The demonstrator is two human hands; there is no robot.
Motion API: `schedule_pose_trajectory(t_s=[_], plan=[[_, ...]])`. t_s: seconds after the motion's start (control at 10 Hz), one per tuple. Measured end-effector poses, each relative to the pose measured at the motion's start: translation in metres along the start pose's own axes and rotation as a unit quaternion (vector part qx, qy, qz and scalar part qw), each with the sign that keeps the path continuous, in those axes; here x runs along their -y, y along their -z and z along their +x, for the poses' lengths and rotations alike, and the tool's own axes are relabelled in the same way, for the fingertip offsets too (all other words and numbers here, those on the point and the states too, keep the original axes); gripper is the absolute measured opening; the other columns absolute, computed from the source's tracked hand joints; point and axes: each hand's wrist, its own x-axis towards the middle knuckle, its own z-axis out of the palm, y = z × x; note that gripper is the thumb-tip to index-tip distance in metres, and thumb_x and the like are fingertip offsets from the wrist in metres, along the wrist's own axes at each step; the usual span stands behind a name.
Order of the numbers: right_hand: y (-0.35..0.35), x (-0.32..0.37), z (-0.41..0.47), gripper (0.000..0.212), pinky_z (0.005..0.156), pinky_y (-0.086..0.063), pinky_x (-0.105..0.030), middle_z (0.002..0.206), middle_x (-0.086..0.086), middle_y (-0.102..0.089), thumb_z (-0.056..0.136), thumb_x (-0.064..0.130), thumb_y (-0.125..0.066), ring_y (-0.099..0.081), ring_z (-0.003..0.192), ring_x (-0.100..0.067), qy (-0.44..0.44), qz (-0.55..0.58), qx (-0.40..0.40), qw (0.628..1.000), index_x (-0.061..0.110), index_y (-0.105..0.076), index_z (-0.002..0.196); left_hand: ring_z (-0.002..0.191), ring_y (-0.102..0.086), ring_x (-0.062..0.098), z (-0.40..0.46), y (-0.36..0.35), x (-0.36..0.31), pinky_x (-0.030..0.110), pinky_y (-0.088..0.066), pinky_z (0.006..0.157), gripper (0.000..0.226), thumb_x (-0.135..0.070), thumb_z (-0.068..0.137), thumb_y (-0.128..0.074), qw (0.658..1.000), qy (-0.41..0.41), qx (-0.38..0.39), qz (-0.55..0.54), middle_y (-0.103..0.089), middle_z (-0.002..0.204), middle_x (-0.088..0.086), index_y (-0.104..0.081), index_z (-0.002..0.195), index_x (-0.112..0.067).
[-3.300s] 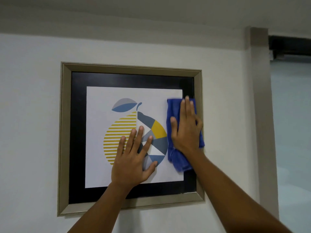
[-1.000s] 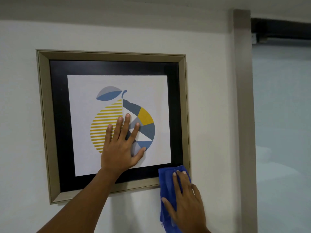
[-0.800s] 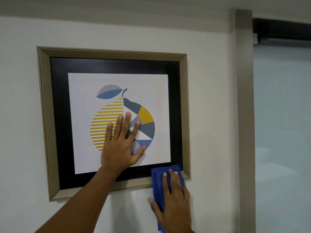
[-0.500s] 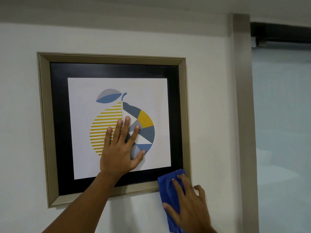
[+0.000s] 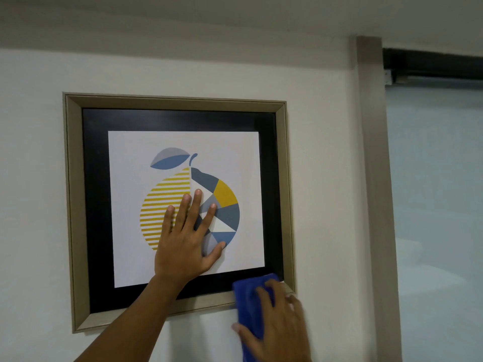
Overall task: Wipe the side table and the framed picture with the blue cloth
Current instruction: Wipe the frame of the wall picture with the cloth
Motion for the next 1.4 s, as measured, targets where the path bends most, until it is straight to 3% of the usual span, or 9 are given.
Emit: schedule_pose_trajectory(t_s=[0.1, 0.2, 0.3, 0.4, 0.5, 0.6, 0.8, 1.0, 1.4], plan=[[-0.001, -0.012, 0.005, 0.102, 0.078, -0.057, -0.046, 0.121, -0.012, -0.068, 0.077, 0.087, -0.002, -0.072, 0.095, -0.028, -0.008, -0.012, 0.025, 1.000, 0.020, -0.071, 0.112, 0.158, -0.012, 0.035, -0.001, 0.000, -0.001, 0.058, -0.015, 0.125, 0.086, -0.075, 0.093, -0.033, 1.000, 0.005, 0.006, -0.007, -0.015, 0.171, 0.012, -0.025, 0.161, -0.023], [0.004, -0.013, 0.030, 0.076, 0.109, -0.032, -0.027, 0.149, -0.019, -0.041, 0.094, 0.063, -0.032, -0.046, 0.134, -0.014, 0.005, 0.006, -0.061, 0.998, 0.003, -0.044, 0.139, 0.158, -0.014, 0.036, 0.002, 0.004, -0.002, 0.059, -0.018, 0.124, 0.086, -0.075, 0.092, -0.035, 1.000, 0.008, 0.011, -0.007, -0.017, 0.171, 0.013, -0.027, 0.160, -0.023], [0.008, -0.003, 0.050, 0.015, 0.077, -0.044, -0.010, 0.091, -0.014, -0.076, 0.087, 0.014, -0.071, -0.069, 0.083, 0.005, -0.132, -0.050, -0.068, 0.988, 0.003, -0.077, 0.081, 0.158, -0.014, 0.036, 0.002, 0.006, -0.001, 0.058, -0.017, 0.125, 0.085, -0.073, 0.092, -0.037, 1.000, 0.007, 0.007, -0.011, -0.016, 0.171, 0.013, -0.027, 0.160, -0.023], [-0.015, -0.011, 0.045, 0.073, 0.078, -0.044, -0.023, 0.085, 0.007, -0.077, 0.104, 0.039, -0.012, -0.069, 0.092, -0.009, -0.135, 0.075, -0.255, 0.954, 0.016, -0.079, 0.084, 0.158, -0.013, 0.034, 0.000, 0.000, 0.000, 0.053, -0.010, 0.127, 0.086, -0.072, 0.091, -0.041, 1.000, 0.002, 0.004, -0.025, -0.013, 0.172, 0.011, -0.024, 0.161, -0.025], [-0.022, -0.004, 0.041, 0.069, 0.092, -0.034, -0.032, 0.144, -0.001, -0.049, 0.098, 0.054, -0.004, -0.031, 0.143, -0.013, -0.025, 0.016, -0.305, 0.952, 0.018, -0.036, 0.148, 0.158, -0.014, 0.034, -0.001, -0.004, 0.002, 0.050, -0.005, 0.128, 0.087, -0.073, 0.090, -0.042, 0.999, 0.007, 0.000, -0.031, -0.013, 0.172, 0.010, -0.024, 0.161, -0.026], [-0.002, -0.013, 0.064, 0.058, 0.113, -0.013, -0.031, 0.164, 0.003, 0.006, 0.102, 0.038, -0.006, 0.004, 0.150, -0.010, 0.092, -0.006, -0.309, 0.947, 0.020, 0.004, 0.156, 0.158, -0.014, 0.034, -0.002, -0.001, -0.001, 0.051, -0.007, 0.127, 0.086, -0.072, 0.090, -0.042, 1.000, 0.007, 0.001, -0.024, -0.013, 0.172, 0.011, -0.026, 0.161, -0.025], [-0.027, -0.021, 0.061, 0.054, 0.108, -0.020, -0.043, 0.165, -0.002, -0.001, 0.104, 0.032, -0.016, -0.008, 0.151, -0.017, 0.106, -0.011, -0.363, 0.925, 0.020, -0.008, 0.156, 0.158, -0.014, 0.035, -0.001, 0.005, -0.002, 0.055, -0.013, 0.126, 0.087, -0.070, 0.090, -0.044, 1.000, 0.004, 0.015, -0.023, -0.015, 0.172, 0.013, -0.027, 0.161, -0.023], [0.009, -0.019, 0.112, 0.057, 0.103, -0.028, -0.050, 0.164, -0.011, -0.010, 0.103, 0.032, -0.023, -0.018, 0.148, -0.027, -0.019, 0.021, -0.408, 0.912, 0.013, -0.013, 0.155, 0.158, -0.013, 0.034, -0.001, -0.001, -0.002, 0.054, -0.013, 0.126, 0.088, -0.072, 0.089, -0.044, 0.999, 0.005, 0.013, -0.033, -0.015, 0.172, 0.012, -0.026, 0.161, -0.024], [0.058, -0.011, 0.162, 0.066, 0.100, -0.024, -0.050, 0.163, -0.011, -0.011, 0.092, 0.005, -0.041, -0.021, 0.147, -0.026, 0.035, -0.193, -0.508, 0.839, 0.017, -0.023, 0.155, 0.154, -0.024, 0.038, 0.002, 0.009, 0.000, 0.056, -0.022, 0.120, 0.085, -0.075, 0.090, -0.035, 0.998, 0.005, 0.045, -0.033, -0.025, 0.168, 0.013, -0.035, 0.157, -0.023]])
